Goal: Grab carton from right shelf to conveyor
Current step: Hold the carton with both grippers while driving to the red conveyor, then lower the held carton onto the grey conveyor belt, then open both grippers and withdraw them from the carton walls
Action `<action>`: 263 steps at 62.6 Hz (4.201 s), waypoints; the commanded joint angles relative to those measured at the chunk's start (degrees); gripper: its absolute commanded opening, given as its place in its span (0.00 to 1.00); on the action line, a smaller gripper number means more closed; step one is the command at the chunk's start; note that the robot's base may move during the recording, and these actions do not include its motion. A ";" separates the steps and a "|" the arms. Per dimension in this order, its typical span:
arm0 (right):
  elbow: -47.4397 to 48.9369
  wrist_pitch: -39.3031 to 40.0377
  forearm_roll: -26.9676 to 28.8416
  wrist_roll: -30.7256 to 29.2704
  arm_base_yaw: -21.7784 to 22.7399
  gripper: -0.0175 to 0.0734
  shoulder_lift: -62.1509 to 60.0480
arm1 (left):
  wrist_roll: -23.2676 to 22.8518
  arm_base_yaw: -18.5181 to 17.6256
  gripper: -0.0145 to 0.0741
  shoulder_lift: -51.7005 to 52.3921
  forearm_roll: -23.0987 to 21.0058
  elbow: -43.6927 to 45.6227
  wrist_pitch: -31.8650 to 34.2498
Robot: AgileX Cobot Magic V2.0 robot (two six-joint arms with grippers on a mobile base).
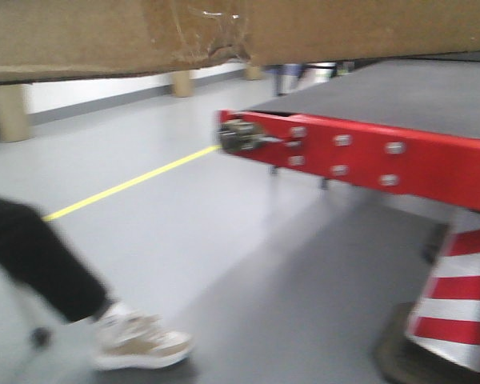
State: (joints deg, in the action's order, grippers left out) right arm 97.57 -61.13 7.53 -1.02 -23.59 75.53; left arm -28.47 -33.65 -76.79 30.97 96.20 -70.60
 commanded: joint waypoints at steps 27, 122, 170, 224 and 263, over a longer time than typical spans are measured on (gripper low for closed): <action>0.48 2.85 1.22 -1.09 -0.10 0.12 -0.75 | 1.82 -0.43 0.15 0.50 4.86 0.04 1.31; 0.48 2.85 1.22 -1.09 -0.10 0.12 -0.75 | 1.82 -0.43 0.15 0.50 7.44 0.04 1.31; 0.48 2.85 1.22 -1.09 -0.10 0.12 -0.75 | 1.82 -0.43 0.15 0.50 7.44 0.04 1.31; 0.39 9.16 1.22 -1.09 3.94 0.12 17.72 | 1.82 10.05 0.15 -15.51 -5.83 0.01 14.04; 6.27 6.99 1.08 -1.09 4.23 0.75 19.60 | 3.07 10.05 0.79 -17.34 -6.90 2.72 11.03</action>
State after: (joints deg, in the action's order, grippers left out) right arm 101.87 -54.33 8.81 -1.59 -19.52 97.25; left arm -26.09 -23.44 -95.96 24.44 97.87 -58.87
